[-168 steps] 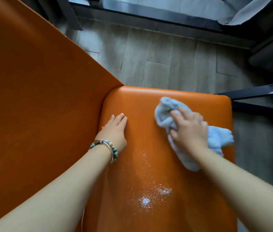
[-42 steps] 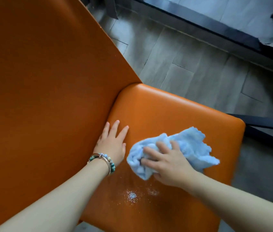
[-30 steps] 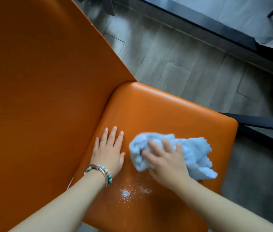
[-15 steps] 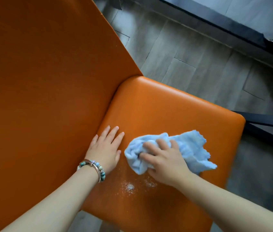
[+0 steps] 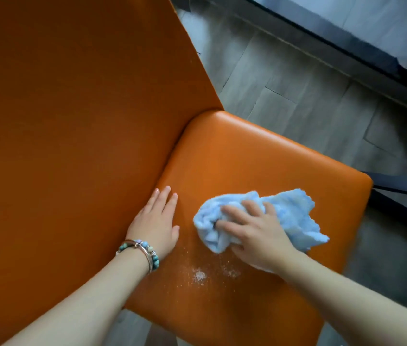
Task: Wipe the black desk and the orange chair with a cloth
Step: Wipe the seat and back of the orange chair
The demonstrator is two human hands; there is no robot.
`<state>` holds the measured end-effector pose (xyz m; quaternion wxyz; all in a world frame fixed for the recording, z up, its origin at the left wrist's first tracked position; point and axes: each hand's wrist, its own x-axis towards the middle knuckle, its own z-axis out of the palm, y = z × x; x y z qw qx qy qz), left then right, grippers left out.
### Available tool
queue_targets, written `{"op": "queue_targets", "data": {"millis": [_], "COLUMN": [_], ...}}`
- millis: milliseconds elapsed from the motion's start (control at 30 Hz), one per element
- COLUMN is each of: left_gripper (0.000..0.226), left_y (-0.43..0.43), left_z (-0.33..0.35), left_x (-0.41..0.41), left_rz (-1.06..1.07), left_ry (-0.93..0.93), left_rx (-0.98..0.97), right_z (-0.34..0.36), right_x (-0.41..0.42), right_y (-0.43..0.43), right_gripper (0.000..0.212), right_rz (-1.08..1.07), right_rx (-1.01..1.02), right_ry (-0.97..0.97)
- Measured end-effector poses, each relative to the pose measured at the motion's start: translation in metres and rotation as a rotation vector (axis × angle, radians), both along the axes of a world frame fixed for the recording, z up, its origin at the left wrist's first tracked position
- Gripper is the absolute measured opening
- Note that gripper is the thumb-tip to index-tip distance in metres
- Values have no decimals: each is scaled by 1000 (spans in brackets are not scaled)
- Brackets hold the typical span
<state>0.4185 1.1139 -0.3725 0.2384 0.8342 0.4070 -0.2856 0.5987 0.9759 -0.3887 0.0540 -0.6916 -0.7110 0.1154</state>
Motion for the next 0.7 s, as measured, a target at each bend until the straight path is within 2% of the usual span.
{"op": "queue_targets", "data": {"millis": [67, 133, 167, 233, 367, 400, 433, 500, 567, 633, 700], "left_gripper": [69, 69, 69, 70, 70, 69, 68, 67, 67, 69, 70], "left_y": [1, 0, -1, -2, -1, -1, -1, -3, -8, -15, -21], "left_z": [1, 2, 2, 2, 7, 9, 10, 10, 8, 5, 5], "left_x": [4, 6, 7, 6, 13, 17, 21, 30, 37, 44, 49], "left_rz": [17, 21, 21, 16, 32, 37, 28, -49, -135, -137, -100], "left_ry": [9, 12, 17, 32, 65, 69, 72, 64, 48, 62, 86], "left_rx": [0, 7, 10, 9, 3, 6, 19, 57, 64, 50, 40], "right_z": [6, 9, 7, 9, 4, 7, 10, 15, 16, 12, 6], "right_x": [38, 69, 71, 46, -21, -16, 0, 43, 90, 106, 78], "right_y": [28, 51, 51, 37, -28, -29, -21, 8, 34, 40, 23], "right_gripper": [35, 36, 37, 34, 36, 36, 36, 39, 43, 50, 51], "right_rz": [-360, -738, -795, -718, -181, -157, -237, -565, -859, -948, -862], "right_rx": [6, -127, -162, -120, -64, -59, -14, 74, -45, -175, -167], "right_ry": [-64, -68, -81, -99, 44, 80, 85, -3, -76, -101, -120]}}
